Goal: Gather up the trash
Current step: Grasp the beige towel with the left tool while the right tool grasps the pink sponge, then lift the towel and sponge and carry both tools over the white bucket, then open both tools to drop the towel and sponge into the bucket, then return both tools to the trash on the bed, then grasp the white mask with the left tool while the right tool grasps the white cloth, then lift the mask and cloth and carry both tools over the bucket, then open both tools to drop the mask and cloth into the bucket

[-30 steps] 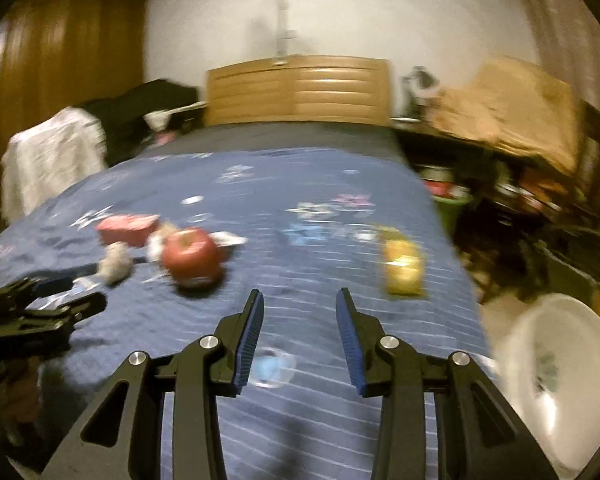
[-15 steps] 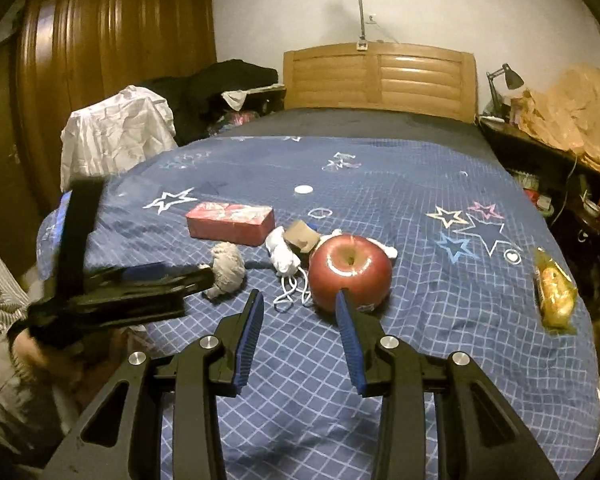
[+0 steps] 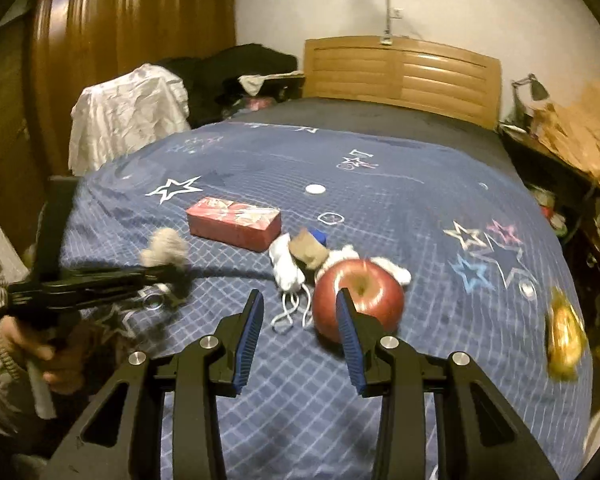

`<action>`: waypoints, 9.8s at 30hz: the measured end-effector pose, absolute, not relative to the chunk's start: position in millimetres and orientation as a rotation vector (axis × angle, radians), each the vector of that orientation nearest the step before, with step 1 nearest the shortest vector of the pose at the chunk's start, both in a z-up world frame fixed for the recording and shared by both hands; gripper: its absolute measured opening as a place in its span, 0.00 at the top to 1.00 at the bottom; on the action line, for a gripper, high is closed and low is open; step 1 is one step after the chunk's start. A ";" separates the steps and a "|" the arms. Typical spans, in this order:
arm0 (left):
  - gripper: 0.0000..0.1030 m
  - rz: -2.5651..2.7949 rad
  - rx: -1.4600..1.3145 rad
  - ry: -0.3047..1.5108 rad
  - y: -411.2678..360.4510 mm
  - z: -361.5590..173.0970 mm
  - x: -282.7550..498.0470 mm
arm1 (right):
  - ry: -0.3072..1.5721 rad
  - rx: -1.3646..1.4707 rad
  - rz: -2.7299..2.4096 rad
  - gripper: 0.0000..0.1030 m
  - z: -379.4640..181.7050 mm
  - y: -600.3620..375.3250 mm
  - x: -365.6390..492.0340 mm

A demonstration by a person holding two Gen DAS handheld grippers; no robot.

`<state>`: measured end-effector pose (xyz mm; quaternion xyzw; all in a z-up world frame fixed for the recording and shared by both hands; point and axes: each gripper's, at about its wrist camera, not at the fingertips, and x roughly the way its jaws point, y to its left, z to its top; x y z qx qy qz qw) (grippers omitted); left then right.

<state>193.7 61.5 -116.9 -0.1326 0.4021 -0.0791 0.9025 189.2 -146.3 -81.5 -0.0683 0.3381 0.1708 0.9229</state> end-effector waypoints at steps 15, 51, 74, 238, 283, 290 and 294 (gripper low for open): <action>0.75 -0.081 -0.318 0.866 101.8 -143.9 218.4 | 0.972 -0.409 0.470 0.62 -120.3 -81.5 328.6; 0.74 -0.140 -0.232 0.855 87.3 -125.6 143.1 | 0.740 -0.122 0.166 0.51 -128.1 -191.2 72.4; 0.73 -0.237 -0.175 0.884 48.5 -137.8 130.1 | 0.775 0.025 0.099 0.75 -142.1 -195.8 95.1; 0.79 -0.155 -0.438 0.896 19.4 -147.0 222.5 | 0.758 -0.210 0.174 0.63 -17.2 -177.9 160.0; 0.79 -0.873 0.271 0.511 -441.2 7.6 71.1 | 0.446 0.122 -0.558 0.63 56.2 -558.3 -113.4; 0.79 -0.923 0.330 0.545 -477.4 -17.3 67.2 | 0.478 0.189 -0.552 0.63 29.5 -598.4 -98.2; 0.79 -0.925 0.355 0.569 -489.1 -29.9 71.6 | 0.490 0.230 -0.537 0.63 14.7 -611.4 -90.4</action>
